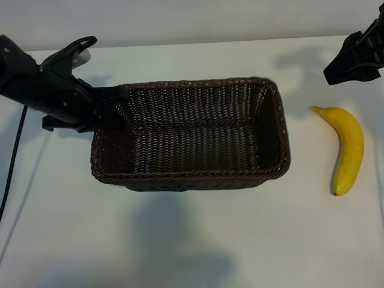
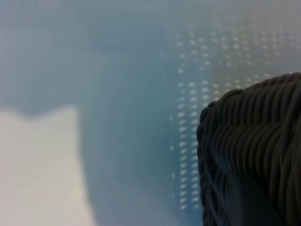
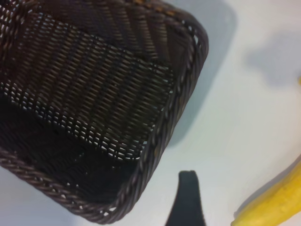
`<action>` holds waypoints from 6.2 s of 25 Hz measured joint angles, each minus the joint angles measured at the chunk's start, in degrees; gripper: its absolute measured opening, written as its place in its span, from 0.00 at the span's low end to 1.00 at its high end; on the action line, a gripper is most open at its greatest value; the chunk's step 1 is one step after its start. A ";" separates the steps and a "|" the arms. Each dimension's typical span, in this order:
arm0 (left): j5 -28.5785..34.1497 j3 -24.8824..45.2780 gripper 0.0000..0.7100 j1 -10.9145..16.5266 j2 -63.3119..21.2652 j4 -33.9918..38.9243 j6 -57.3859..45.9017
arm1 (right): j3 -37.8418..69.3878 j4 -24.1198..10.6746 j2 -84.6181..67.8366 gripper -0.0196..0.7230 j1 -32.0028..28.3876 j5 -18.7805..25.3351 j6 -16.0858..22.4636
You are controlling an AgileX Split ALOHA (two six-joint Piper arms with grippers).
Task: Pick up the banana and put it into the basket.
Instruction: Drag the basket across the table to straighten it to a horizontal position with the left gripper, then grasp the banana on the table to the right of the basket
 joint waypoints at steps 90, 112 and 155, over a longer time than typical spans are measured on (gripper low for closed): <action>13.46 -1.65 0.87 4.46 -27.12 3.40 9.50 | 0.00 -1.19 -0.05 0.83 0.00 0.08 0.00; 17.01 -1.65 0.86 4.46 -32.92 5.32 12.80 | 0.00 -12.52 0.19 0.87 0.00 -3.77 8.44; 16.86 -1.65 0.86 4.46 -32.92 6.54 11.71 | 0.00 -22.90 23.86 0.87 0.00 -9.54 18.55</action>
